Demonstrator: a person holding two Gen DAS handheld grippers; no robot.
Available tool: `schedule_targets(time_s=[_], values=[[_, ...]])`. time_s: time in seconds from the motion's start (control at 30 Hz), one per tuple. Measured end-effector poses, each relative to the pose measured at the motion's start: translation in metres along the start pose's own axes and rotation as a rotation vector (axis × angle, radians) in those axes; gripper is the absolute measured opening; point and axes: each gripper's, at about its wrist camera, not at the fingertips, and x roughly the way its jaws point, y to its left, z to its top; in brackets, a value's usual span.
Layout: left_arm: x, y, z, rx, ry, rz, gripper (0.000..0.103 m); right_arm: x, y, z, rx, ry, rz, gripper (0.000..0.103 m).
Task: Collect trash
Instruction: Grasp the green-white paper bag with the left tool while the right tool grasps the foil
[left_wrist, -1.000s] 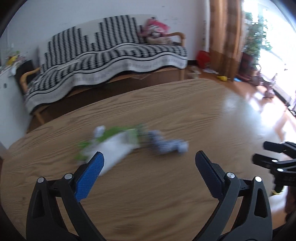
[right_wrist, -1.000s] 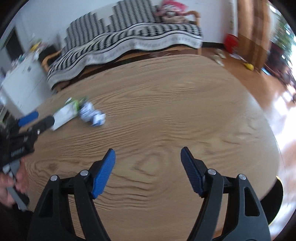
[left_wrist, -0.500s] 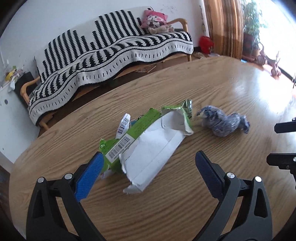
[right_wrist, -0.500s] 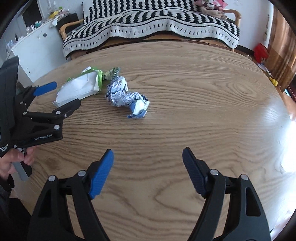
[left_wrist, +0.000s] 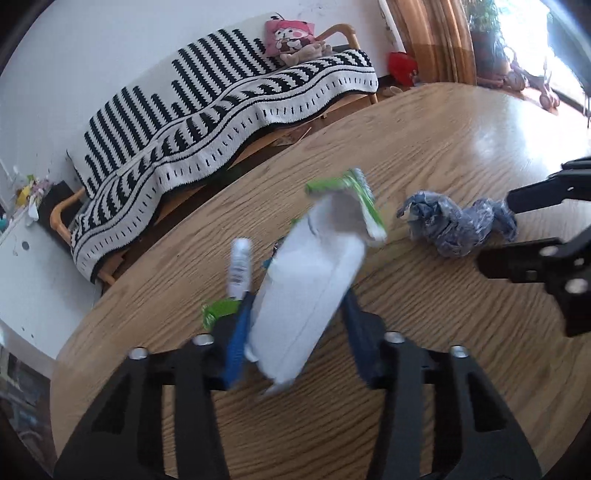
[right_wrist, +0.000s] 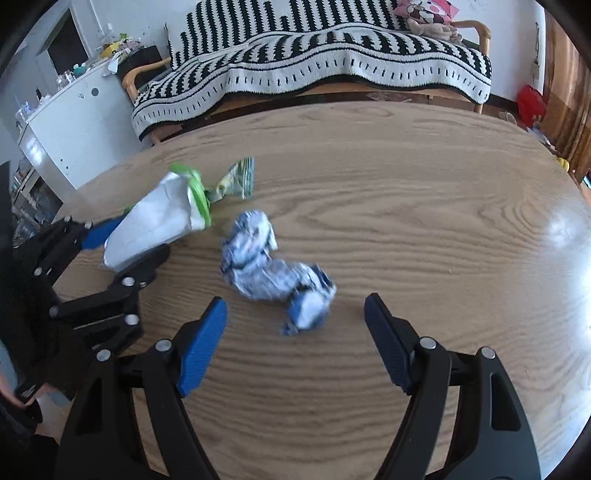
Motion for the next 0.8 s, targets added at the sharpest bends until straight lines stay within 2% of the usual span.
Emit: schedule_targets(time_s=[0.03, 0.17, 0.23, 0.3, 0.33, 0.37, 0.43, 0.67, 0.8], values=[[-0.004, 0.003, 0.000, -0.015, -0.004, -0.010, 0.030, 0.000, 0.002, 0.002, -0.003, -0.006, 0.005, 0.074], [-0.034, 0.027, 0.001, -0.100, -0.037, -0.062, 0.027, 0.003, 0.013, 0.008, -0.019, -0.022, 0.006, 0.074], [-0.050, 0.045, -0.002, -0.184, -0.045, -0.102, 0.027, 0.005, 0.017, 0.009, -0.028, -0.025, 0.001, 0.074], [-0.062, 0.065, -0.007, -0.275, -0.040, -0.132, 0.027, 0.007, 0.021, 0.010, -0.039, -0.028, -0.009, 0.067], [-0.065, 0.071, -0.009, -0.305, -0.040, -0.139, 0.027, 0.011, 0.023, 0.010, -0.043, -0.017, -0.006, 0.053], [-0.068, 0.078, -0.011, -0.336, -0.039, -0.143, 0.027, 0.012, 0.024, 0.010, -0.041, -0.012, 0.002, 0.045], [-0.072, 0.088, -0.017, -0.386, -0.033, -0.134, 0.027, 0.010, 0.027, 0.009, -0.039, -0.011, 0.013, 0.039], [-0.076, 0.084, -0.014, -0.434, -0.012, -0.139, 0.027, -0.033, 0.020, -0.003, -0.056, -0.053, 0.018, 0.037], [-0.083, 0.059, 0.000, -0.407, -0.024, -0.174, 0.027, -0.068, -0.004, -0.014, -0.041, -0.090, -0.004, 0.037]])
